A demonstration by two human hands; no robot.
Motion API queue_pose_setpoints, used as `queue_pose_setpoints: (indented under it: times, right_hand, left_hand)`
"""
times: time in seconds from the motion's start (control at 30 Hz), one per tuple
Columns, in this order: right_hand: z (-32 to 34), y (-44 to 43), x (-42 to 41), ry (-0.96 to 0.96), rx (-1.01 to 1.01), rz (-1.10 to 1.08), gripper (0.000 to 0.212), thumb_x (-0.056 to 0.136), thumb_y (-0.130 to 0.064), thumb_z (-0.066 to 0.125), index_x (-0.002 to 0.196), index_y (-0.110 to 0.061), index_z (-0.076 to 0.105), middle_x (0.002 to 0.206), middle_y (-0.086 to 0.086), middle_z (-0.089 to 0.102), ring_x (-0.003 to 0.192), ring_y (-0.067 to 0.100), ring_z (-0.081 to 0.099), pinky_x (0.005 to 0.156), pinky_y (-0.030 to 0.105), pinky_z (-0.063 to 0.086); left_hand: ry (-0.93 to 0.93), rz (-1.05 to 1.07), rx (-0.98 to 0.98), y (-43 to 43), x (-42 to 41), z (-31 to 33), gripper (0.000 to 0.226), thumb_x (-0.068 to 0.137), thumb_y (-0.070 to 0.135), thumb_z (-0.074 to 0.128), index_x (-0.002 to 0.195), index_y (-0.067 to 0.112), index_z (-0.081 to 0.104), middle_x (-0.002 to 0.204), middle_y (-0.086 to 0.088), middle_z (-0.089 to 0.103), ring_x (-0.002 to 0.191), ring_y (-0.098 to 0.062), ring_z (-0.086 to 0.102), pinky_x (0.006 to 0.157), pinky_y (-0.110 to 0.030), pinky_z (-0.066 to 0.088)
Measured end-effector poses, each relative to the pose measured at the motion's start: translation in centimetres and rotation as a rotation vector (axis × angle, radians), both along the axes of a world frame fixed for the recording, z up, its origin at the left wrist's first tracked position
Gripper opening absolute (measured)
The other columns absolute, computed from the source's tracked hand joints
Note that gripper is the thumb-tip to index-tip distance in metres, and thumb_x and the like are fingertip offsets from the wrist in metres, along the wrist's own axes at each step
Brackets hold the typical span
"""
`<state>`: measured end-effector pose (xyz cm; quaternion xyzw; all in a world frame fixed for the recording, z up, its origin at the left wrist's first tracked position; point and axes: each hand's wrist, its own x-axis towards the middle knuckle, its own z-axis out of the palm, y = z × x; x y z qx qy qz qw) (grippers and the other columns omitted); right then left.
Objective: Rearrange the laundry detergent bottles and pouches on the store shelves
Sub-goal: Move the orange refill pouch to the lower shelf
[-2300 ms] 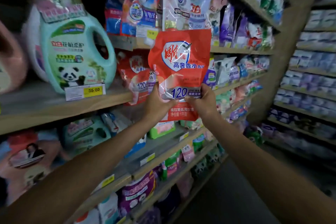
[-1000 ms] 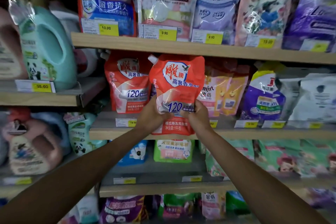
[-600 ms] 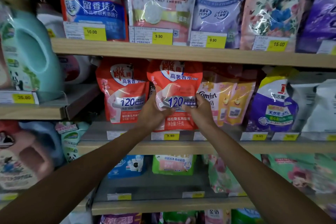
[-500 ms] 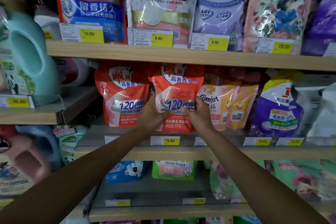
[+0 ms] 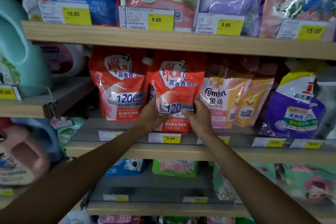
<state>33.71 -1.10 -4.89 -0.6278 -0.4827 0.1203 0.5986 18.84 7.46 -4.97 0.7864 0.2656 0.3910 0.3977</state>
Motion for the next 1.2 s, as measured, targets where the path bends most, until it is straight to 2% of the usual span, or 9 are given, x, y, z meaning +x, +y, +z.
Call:
queue_pose_setpoints:
  times: [0.17,0.27,0.4,0.5,0.63,0.77,0.97,1.1,1.2]
  right_hand:
    - [0.6,0.4,-0.7,-0.034,-0.029,0.047,0.029,0.084,-0.010,0.065,0.112,-0.013,0.059,0.107,0.004,0.068,0.089,0.018,0.065,0.072,0.026,0.052]
    - [0.8,1.2,-1.7,-0.070,-0.032,0.059,0.024,0.083,-0.013,0.066,0.106,-0.020,0.060,0.099,0.000,0.068,0.085,0.018,0.068,0.071,0.031,0.056]
    - [0.8,2.8,-3.8,-0.114,-0.031,0.081,0.024,0.079,-0.017,0.068,0.103,-0.022,0.063,0.096,-0.004,0.071,0.085,0.017,0.068,0.076,0.037,0.057]
    - [0.7,4.0,-6.1,-0.128,0.000,0.086,0.023,0.076,-0.016,0.070,0.098,-0.021,0.064,0.085,-0.014,0.067,0.079,0.011,0.065,0.073,0.035,0.055]
    - [0.8,5.5,-8.5,-0.162,-0.001,0.116,0.023,0.075,-0.019,0.069,0.098,-0.022,0.065,0.099,0.002,0.073,0.088,0.023,0.068,0.079,0.045,0.055]
    - [1.3,6.2,-10.1,-0.203,0.009,0.137,0.022,0.075,-0.022,0.069,0.096,-0.021,0.064,0.095,0.002,0.073,0.086,0.023,0.067,0.077,0.045,0.054]
    - [1.5,7.0,-11.6,-0.165,-0.003,0.195,0.021,0.076,-0.022,0.070,0.095,-0.015,0.063,0.091,0.004,0.072,0.081,0.023,0.068,0.073,0.047,0.056]
    - [0.9,7.3,-12.3,-0.156,-0.035,0.251,0.024,0.075,-0.020,0.071,0.098,-0.016,0.063,0.095,0.002,0.072,0.085,0.022,0.069,0.075,0.042,0.057]
    - [0.9,7.5,-12.5,-0.120,-0.075,0.274,0.034,0.074,-0.019,0.073,0.104,-0.015,0.058,0.102,0.002,0.070,0.092,0.020,0.067,0.081,0.041,0.055]
  left_hand:
    - [-0.025,0.095,0.024,0.0,-0.8,-0.1,0.066,0.074,0.016,0.078,0.127,0.034,0.043,0.113,0.012,0.063,0.105,-0.015,0.064,0.087,-0.037,0.055]
    - [-0.048,0.124,0.027,0.2,-2.0,-0.1,0.064,0.073,0.010,0.077,0.115,0.046,0.043,0.110,0.018,0.064,0.101,-0.004,0.063,0.088,-0.038,0.056]
    - [-0.056,0.166,-0.005,1.3,-4.7,-0.2,0.060,0.075,0.010,0.076,0.113,0.043,0.045,0.111,0.006,0.067,0.101,-0.014,0.066,0.087,-0.045,0.055]
    - [-0.047,0.219,0.019,2.1,-7.0,-0.2,0.059,0.075,0.012,0.076,0.115,0.039,0.044,0.105,0.015,0.067,0.095,-0.005,0.066,0.085,-0.039,0.056]
    - [-0.088,0.223,-0.027,3.4,-9.6,-0.2,0.065,0.075,0.003,0.075,0.125,0.029,0.043,0.115,0.002,0.066,0.099,-0.010,0.067,0.085,-0.034,0.057]
    - [-0.055,0.227,-0.016,3.8,-11.9,0.2,0.060,0.078,0.009,0.074,0.117,0.044,0.045,0.099,0.028,0.066,0.091,0.010,0.065,0.064,-0.008,0.052]
    - [-0.022,0.328,0.065,3.7,-13.7,0.5,0.062,0.076,0.022,0.076,0.127,0.037,0.044,0.110,0.021,0.062,0.099,0.001,0.063,0.078,-0.021,0.053]
    - [0.015,0.301,0.027,3.8,-15.0,0.1,0.063,0.077,0.017,0.076,0.125,0.036,0.039,0.107,0.025,0.060,0.090,0.011,0.063,0.068,-0.008,0.051]
    - [0.052,0.291,-0.001,3.7,-15.4,0.1,0.071,0.078,0.012,0.074,0.131,0.030,0.030,0.109,0.023,0.056,0.091,0.007,0.062,0.065,-0.008,0.051]
